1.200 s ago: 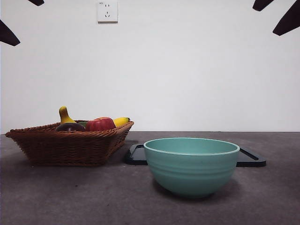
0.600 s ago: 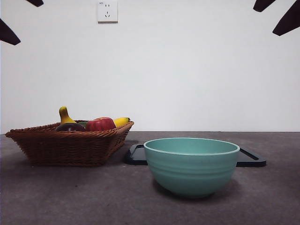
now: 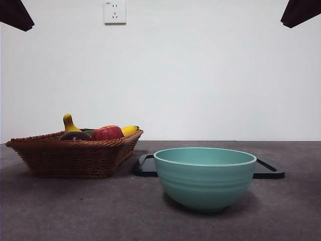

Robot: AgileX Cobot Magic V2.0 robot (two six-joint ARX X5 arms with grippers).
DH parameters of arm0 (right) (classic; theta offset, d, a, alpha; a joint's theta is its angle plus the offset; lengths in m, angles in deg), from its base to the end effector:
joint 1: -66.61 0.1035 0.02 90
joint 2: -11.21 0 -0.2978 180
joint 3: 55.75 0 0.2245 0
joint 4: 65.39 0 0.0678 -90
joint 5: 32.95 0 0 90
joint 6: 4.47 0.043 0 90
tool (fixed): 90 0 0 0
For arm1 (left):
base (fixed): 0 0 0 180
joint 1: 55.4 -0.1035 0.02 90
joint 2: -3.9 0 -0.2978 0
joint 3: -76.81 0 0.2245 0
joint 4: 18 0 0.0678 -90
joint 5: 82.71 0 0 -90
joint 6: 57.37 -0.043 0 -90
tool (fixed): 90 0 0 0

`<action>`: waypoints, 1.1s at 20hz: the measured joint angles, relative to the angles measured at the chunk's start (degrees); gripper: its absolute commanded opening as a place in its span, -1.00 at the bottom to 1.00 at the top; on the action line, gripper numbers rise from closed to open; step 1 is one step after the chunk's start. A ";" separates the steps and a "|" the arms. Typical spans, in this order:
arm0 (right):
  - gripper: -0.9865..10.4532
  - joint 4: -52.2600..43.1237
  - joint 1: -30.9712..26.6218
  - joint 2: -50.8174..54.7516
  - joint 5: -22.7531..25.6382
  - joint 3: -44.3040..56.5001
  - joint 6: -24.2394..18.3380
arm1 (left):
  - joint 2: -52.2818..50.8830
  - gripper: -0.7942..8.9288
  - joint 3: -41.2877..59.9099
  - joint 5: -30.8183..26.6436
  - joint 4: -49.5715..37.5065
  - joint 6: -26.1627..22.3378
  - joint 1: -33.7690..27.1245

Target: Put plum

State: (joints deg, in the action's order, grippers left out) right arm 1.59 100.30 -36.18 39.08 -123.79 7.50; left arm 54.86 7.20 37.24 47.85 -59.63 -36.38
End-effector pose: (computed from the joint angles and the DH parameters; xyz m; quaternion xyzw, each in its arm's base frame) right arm 0.0788 0.0685 0.3232 0.0328 0.4293 0.3578 0.8286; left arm 0.1032 -0.0583 0.3295 -0.0217 0.3910 -0.3876 0.8345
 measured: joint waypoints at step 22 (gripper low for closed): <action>-0.82 0.00 0.00 0.00 0.00 0.02 -0.13 | -13.84 -0.82 2.14 -7.41 -20.46 -6.60 -11.21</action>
State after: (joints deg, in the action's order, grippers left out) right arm 1.59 100.30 -36.18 39.08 -123.77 7.37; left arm 41.02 9.35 29.83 27.39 -66.23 -47.59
